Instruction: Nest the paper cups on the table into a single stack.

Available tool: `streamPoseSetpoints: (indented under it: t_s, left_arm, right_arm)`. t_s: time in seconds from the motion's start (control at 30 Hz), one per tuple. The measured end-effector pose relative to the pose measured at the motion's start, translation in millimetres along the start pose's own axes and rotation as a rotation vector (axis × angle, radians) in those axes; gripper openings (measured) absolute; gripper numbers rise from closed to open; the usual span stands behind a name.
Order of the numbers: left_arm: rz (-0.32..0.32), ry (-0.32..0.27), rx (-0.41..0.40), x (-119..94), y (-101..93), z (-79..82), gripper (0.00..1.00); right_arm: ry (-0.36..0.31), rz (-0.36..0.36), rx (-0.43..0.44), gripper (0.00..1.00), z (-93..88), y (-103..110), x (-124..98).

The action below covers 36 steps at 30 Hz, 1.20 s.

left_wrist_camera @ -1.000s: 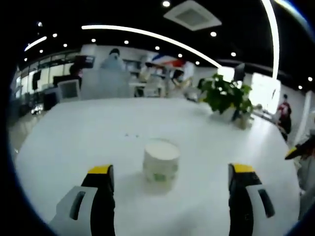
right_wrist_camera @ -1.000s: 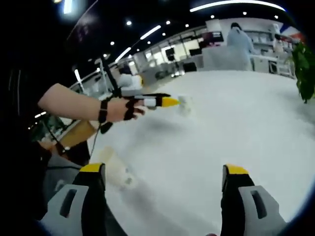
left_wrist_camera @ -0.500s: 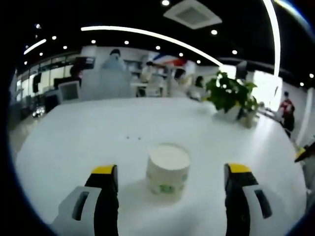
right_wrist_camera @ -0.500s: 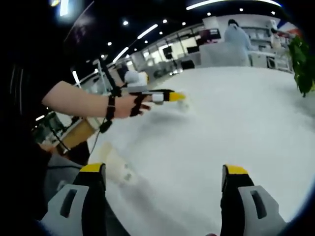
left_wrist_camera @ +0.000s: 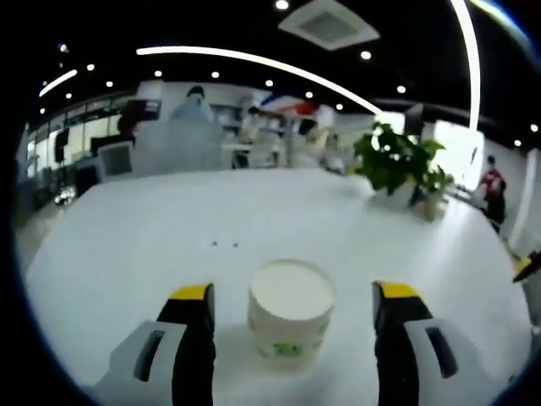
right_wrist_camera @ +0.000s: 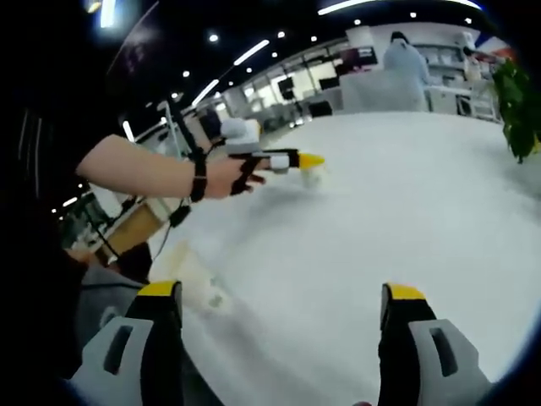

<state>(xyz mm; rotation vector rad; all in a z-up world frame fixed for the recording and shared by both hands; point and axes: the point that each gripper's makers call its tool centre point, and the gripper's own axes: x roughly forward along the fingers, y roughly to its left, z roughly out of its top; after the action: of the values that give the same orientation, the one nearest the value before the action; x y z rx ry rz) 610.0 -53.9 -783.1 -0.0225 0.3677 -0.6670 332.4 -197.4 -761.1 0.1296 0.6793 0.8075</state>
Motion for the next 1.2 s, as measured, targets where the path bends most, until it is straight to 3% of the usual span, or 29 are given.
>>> streamPoseSetpoints:
  t_s: [0.37, 0.53, 1.2]
  left_arm:
    - [-0.018, 0.015, 0.013, 4, -2.2, -2.2, 0.54]
    - [-0.029, 0.021, 0.026, 5, -4.5, -2.0, 0.42]
    - [-0.059, 0.006, 0.031, -5, -9.1, 7.7, 0.39]
  right_arm:
    - [0.003, -0.008, 0.008, 0.96, -3.5, -1, -2]
    - [0.005, -0.014, 0.008, 0.96, -3.9, -2, -4]
    - [-0.007, -0.017, 0.007, 0.95, -1.2, 0, -5]
